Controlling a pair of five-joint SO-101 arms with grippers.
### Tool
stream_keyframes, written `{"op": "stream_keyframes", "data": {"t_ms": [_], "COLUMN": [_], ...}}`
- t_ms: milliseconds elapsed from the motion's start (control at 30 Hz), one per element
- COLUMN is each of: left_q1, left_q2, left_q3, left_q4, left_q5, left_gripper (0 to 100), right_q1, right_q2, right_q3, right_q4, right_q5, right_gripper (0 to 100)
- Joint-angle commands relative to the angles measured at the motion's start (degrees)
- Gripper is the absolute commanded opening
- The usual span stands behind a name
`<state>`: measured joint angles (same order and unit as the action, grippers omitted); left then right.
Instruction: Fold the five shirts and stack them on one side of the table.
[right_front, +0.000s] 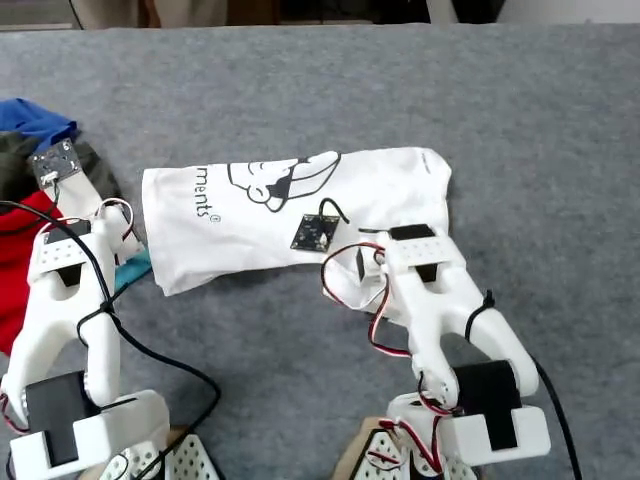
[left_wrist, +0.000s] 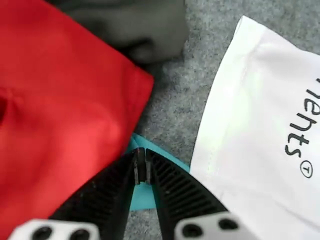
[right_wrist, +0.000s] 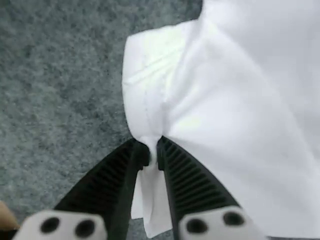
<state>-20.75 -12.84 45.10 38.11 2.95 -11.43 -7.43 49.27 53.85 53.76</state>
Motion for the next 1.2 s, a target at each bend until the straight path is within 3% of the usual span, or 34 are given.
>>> {"op": "stream_keyframes", "data": {"t_ms": [0,333,900,967,1100,1167], "left_q1": [-0.26,-0.26,-0.26,-0.26,-0.26,-0.26], "left_q2": [-0.13,-0.13,-0.13,-0.13,-0.13,-0.13], "left_q3": [-2.20,-2.20,-2.20,-2.20,-2.11,-2.11], "left_q4": [0.09,0.09,0.09,0.09,0.09,0.09], "left_q5": [0.26,0.26,0.18,0.18,0.18,0.18], "left_gripper": [2,2,2,2,2,2], "right_q1": [1.45,1.45,2.07,2.15,3.65,4.44], "right_q2": [-0.22,7.87,61.85,65.36,69.23,69.58], "right_q3": [-7.08,-39.34,-118.64,-125.93,-137.27,-141.05], "right_q4": [5.19,22.24,47.12,47.74,47.91,48.26], "right_q5": [-0.97,-0.79,6.33,6.33,4.22,1.32], "right_gripper": [0.4,0.4,0.6,5.1,29.2,34.5]}}
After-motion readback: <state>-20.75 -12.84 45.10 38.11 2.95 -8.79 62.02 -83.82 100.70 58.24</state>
